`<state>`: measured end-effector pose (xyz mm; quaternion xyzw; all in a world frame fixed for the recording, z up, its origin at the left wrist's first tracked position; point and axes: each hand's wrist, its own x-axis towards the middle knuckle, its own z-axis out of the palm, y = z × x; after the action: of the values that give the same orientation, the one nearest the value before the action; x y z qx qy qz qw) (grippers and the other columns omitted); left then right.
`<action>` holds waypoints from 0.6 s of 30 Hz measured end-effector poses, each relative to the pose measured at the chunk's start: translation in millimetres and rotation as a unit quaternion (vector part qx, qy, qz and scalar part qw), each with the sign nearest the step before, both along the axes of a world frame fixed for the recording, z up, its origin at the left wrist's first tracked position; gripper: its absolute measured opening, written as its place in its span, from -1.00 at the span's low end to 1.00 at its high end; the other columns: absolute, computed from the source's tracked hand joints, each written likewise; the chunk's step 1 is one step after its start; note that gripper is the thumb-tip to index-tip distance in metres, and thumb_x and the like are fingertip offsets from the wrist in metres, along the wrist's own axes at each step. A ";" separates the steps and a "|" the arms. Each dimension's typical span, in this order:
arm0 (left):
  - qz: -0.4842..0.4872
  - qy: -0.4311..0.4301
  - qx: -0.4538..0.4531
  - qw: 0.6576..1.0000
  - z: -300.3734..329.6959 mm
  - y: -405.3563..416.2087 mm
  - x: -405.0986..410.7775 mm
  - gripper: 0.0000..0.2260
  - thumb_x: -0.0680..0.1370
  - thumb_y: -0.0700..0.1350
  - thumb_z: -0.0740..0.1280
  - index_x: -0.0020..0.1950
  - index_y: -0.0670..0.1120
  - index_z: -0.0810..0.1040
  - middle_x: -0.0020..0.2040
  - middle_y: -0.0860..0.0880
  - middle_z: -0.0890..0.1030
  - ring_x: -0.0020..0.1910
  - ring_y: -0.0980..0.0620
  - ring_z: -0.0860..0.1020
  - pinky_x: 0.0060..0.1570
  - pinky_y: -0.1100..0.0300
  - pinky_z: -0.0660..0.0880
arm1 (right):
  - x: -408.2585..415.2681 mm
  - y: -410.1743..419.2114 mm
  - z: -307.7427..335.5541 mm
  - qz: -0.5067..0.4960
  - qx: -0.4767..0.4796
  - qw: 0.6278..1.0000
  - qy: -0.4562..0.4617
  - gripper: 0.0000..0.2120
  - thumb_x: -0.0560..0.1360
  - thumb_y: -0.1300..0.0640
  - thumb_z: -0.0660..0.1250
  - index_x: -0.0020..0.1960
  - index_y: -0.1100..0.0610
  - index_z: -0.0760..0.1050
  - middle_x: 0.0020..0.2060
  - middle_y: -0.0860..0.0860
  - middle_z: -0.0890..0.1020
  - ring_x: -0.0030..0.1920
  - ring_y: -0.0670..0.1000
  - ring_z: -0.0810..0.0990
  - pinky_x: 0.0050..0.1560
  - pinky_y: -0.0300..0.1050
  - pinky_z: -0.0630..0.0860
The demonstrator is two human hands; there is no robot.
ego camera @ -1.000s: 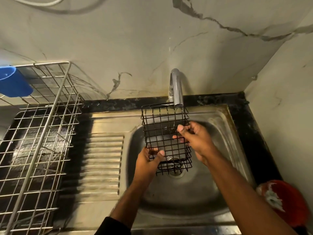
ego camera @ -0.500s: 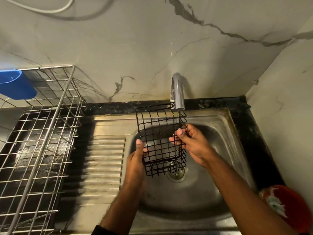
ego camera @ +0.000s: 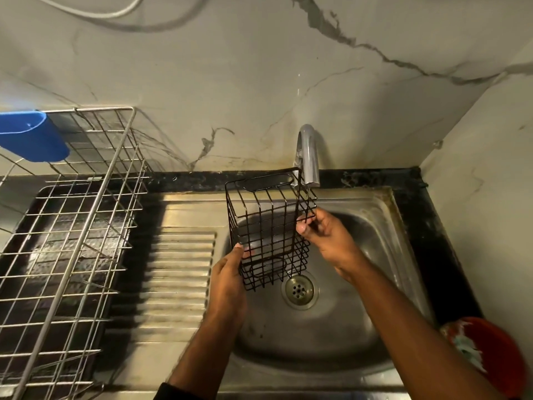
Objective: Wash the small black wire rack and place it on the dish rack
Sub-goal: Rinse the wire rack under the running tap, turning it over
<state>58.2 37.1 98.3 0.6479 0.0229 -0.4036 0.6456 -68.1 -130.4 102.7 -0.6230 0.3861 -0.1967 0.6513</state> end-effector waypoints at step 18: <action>0.003 0.000 -0.102 0.995 -28.2 6.1 4.0 -0.63 0.45 -0.11 0.47 0.14 -0.33 0.59 -0.02 -0.23 0.69 0.03 -0.15 0.62 0.12 -0.05 0.50 | -12.7 7.4 27.8 -0.113 0.089 0.990 -0.006 -0.69 0.66 0.29 0.13 0.28 0.03 0.50 0.10 0.07 0.71 0.08 0.12 0.69 0.14 0.10 0.62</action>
<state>62.2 43.2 70.0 0.5787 -0.0164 -0.4020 0.7094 -80.9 -123.1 130.5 -0.5141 0.4659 -0.2373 0.6799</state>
